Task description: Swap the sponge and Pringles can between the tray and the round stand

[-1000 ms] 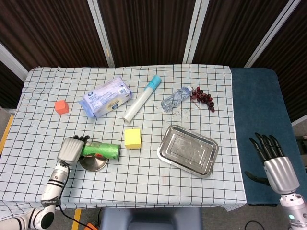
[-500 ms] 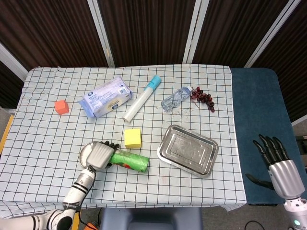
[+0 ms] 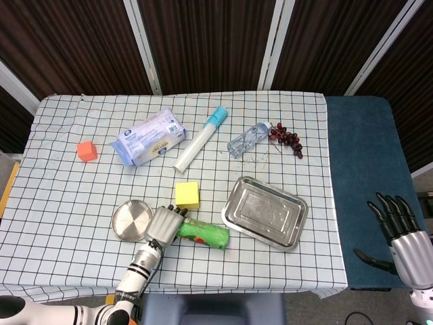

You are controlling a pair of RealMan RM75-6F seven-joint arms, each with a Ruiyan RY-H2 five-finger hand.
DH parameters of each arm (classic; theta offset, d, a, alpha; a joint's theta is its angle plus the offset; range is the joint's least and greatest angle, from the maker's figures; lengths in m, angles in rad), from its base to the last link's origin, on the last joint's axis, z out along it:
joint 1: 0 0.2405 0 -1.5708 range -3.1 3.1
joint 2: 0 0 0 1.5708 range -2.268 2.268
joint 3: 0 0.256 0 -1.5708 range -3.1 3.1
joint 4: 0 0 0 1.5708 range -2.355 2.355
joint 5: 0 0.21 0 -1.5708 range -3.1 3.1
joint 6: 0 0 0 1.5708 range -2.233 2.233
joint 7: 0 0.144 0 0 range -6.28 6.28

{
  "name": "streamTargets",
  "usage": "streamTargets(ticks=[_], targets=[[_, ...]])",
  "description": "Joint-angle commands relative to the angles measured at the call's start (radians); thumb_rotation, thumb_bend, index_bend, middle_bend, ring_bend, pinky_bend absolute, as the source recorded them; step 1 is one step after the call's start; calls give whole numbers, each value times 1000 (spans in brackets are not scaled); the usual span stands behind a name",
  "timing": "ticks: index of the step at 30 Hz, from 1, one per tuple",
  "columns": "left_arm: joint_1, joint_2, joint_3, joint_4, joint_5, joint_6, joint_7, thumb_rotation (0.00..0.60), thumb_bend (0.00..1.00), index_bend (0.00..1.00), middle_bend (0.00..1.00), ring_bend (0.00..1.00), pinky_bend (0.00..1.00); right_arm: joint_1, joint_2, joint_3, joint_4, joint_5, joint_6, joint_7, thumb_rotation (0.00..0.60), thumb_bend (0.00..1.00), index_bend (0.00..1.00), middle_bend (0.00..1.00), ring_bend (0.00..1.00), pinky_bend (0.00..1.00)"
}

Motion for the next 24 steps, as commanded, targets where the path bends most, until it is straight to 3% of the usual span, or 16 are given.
streamTargets(ticks=[1, 3, 7, 16, 24], targets=[[-2, 35, 6, -114, -115, 43, 82, 600, 432, 73, 260, 270, 535, -1, -1, 1, 0, -1, -1, -1, 600, 20, 0, 0, 0, 8], [-9, 63, 5, -168, -181, 46, 110, 600, 415, 9, 157, 163, 451, -2, -2, 3, 0, -2, -1, -3, 600, 21, 0, 0, 0, 8], [-27, 105, 0, -242, -272, 54, 128, 600, 386, 0, 6, 12, 320, -2, -8, 8, 2, -1, -3, -9, 600, 21, 0, 0, 0, 8], [-70, 218, 4, -378, -380, 68, 117, 600, 363, 0, 0, 0, 211, 2, -7, 10, 1, 1, -26, -20, 600, 20, 0, 0, 0, 8], [-98, 303, 41, -457, -345, 50, 54, 600, 336, 0, 0, 0, 193, 2, -8, 12, 1, -1, -32, -21, 600, 20, 0, 0, 0, 8]])
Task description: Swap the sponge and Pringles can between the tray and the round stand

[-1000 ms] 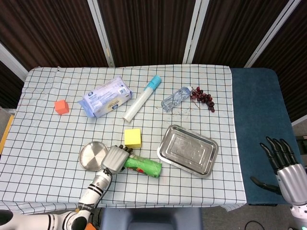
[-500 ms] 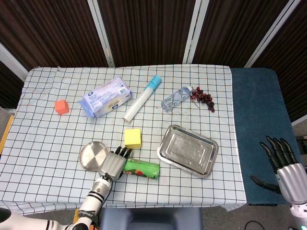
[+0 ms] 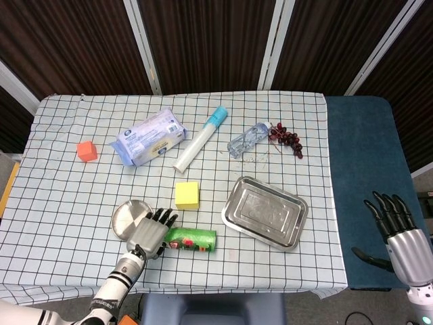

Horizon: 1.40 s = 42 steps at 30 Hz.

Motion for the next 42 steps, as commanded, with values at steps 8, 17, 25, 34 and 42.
streamTargets(ticks=[8, 17, 25, 34, 42], targets=[[0, -43, -20, 131, 268, 58, -193, 600, 315, 0, 0, 0, 192, -5, -4, -5, 9, -25, 21, 13, 600, 21, 0, 0, 0, 8], [-60, -128, -52, 362, 369, -44, -323, 600, 319, 0, 0, 0, 154, -11, -14, -10, 24, -43, 34, 7, 600, 21, 0, 0, 0, 8], [-122, -191, -73, 545, 294, -195, -394, 600, 319, 0, 0, 0, 112, -12, -13, -18, 29, -57, 31, 0, 600, 21, 0, 0, 0, 8], [-160, -236, -84, 681, 252, -271, -435, 600, 317, 0, 0, 0, 103, -20, -26, -13, 33, -57, 29, -80, 600, 21, 0, 0, 0, 7], [-177, -284, -81, 808, 227, -288, -453, 600, 312, 0, 0, 0, 103, -15, -21, -12, 25, -48, 12, -76, 600, 20, 0, 0, 0, 7]])
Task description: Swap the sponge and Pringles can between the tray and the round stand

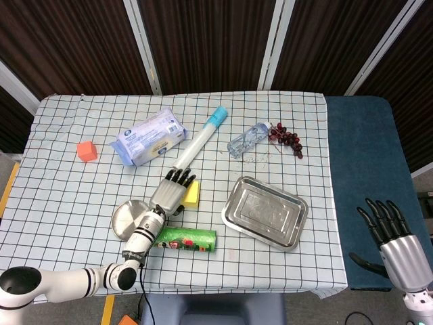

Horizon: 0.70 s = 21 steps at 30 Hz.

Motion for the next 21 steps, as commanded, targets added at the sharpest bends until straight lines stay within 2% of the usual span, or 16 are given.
streamTargets(ticks=[1, 5, 10, 13, 16, 21], targets=[[-3, -13, 4, 21, -14, -5, -8, 600, 312, 0, 2, 0, 113, 1, 0, 0, 0, 0, -1, 0, 600, 20, 0, 0, 0, 7], [2, -23, 12, 47, 15, 9, -30, 600, 312, 0, 115, 36, 235, 2, -3, 2, 0, 3, -6, -2, 600, 21, 0, 0, 0, 7], [15, -33, 17, 70, 94, 61, -78, 600, 325, 15, 292, 239, 433, 6, -4, 4, -2, 10, -19, -4, 600, 20, 0, 0, 0, 8], [34, -25, 19, 57, 159, 114, -126, 600, 343, 125, 393, 342, 531, 8, -3, 5, -4, 15, -24, -4, 600, 21, 0, 0, 0, 8], [57, 11, 32, 14, 209, 152, -142, 600, 351, 267, 482, 438, 572, 8, -3, 6, -7, 18, -27, -5, 600, 21, 0, 0, 0, 8], [122, 116, 85, -96, 262, 208, -134, 600, 352, 349, 517, 475, 575, 10, -2, 6, -10, 21, -34, -4, 600, 20, 0, 0, 0, 8]])
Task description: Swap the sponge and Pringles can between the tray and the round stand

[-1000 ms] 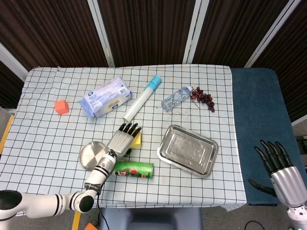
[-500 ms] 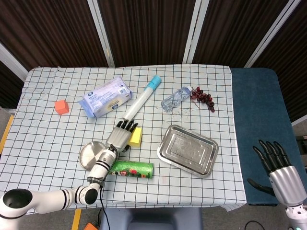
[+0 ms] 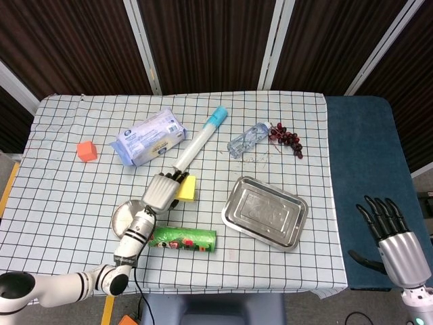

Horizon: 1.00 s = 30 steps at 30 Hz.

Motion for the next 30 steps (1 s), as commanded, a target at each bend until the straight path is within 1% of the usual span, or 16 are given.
streamTargets(ticks=[1, 6, 9, 12, 19, 23, 27, 30], targets=[[62, 86, 49, -82, 50, 56, -4, 600, 351, 354, 517, 476, 575, 1, -1, 1, -1, 2, -3, -1, 600, 20, 0, 0, 0, 7], [143, 186, 99, -148, 86, 121, -15, 600, 350, 365, 517, 477, 560, 6, -1, -2, -5, 6, -20, -6, 600, 20, 0, 0, 0, 8], [190, 220, 111, -159, 90, 155, -48, 600, 349, 402, 523, 482, 553, 8, -1, -1, -6, 9, -26, -10, 600, 20, 0, 0, 0, 8], [222, 243, 118, -165, 82, 159, -71, 600, 349, 415, 525, 482, 551, 11, -1, -1, -8, 14, -37, -14, 600, 20, 0, 0, 0, 8], [264, 263, 115, -189, 77, 169, -73, 600, 349, 419, 524, 482, 549, 12, -2, 1, -10, 19, -40, -15, 600, 21, 0, 0, 0, 7], [292, 268, 119, -219, 82, 193, -58, 600, 349, 420, 523, 482, 545, 13, -3, 3, -9, 21, -39, -13, 600, 21, 0, 0, 0, 8], [324, 259, 113, -254, 69, 238, -12, 600, 351, 421, 522, 482, 519, 13, -3, 2, -9, 21, -41, -11, 600, 20, 0, 0, 0, 8], [343, 266, 117, -270, 73, 249, -4, 600, 350, 421, 518, 482, 516, 14, -4, 3, -8, 21, -40, -11, 600, 21, 0, 0, 0, 8]])
